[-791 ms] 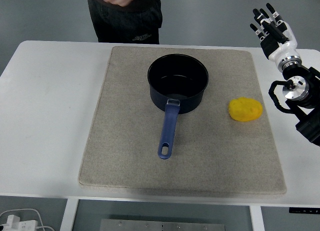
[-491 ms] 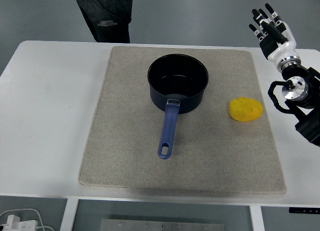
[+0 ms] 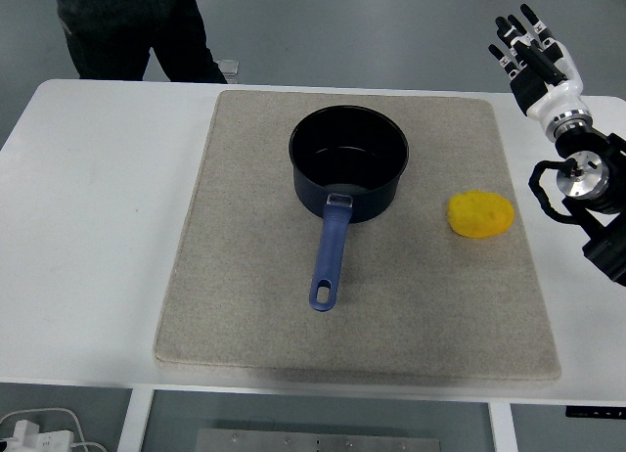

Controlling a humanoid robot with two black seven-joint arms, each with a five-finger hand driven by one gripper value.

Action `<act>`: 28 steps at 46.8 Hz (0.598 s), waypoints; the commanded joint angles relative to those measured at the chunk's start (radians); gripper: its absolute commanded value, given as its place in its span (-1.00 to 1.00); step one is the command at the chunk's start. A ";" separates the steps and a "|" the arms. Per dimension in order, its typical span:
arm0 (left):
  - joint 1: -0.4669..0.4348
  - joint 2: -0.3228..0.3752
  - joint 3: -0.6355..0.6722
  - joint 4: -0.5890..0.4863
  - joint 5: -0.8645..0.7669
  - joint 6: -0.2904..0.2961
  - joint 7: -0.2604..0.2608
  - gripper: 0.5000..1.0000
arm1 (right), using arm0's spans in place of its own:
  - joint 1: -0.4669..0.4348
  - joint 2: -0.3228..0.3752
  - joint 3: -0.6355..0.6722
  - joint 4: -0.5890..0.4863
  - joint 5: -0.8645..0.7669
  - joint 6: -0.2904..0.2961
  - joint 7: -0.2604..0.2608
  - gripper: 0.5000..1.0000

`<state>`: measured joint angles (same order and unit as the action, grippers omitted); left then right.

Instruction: Put the potato in the blue pot

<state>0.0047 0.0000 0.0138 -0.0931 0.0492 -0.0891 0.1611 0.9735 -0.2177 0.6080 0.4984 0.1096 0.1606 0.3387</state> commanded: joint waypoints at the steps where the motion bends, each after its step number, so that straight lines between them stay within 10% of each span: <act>1: 0.000 0.000 0.000 0.003 0.000 0.000 0.000 0.99 | -0.012 -0.044 -0.007 0.019 -0.021 0.054 0.002 0.71; 12: 0.000 0.000 0.000 0.007 0.000 0.000 0.000 0.99 | -0.045 -0.216 -0.118 0.215 -0.185 0.119 0.014 0.71; 28: 0.000 0.000 0.000 0.003 0.000 0.000 0.000 0.99 | -0.084 -0.302 -0.275 0.355 -0.406 0.079 0.235 0.69</act>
<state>0.0044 0.0000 0.0138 -0.0900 0.0492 -0.0891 0.1611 0.8984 -0.5216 0.3354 0.8482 -0.2731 0.2630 0.5190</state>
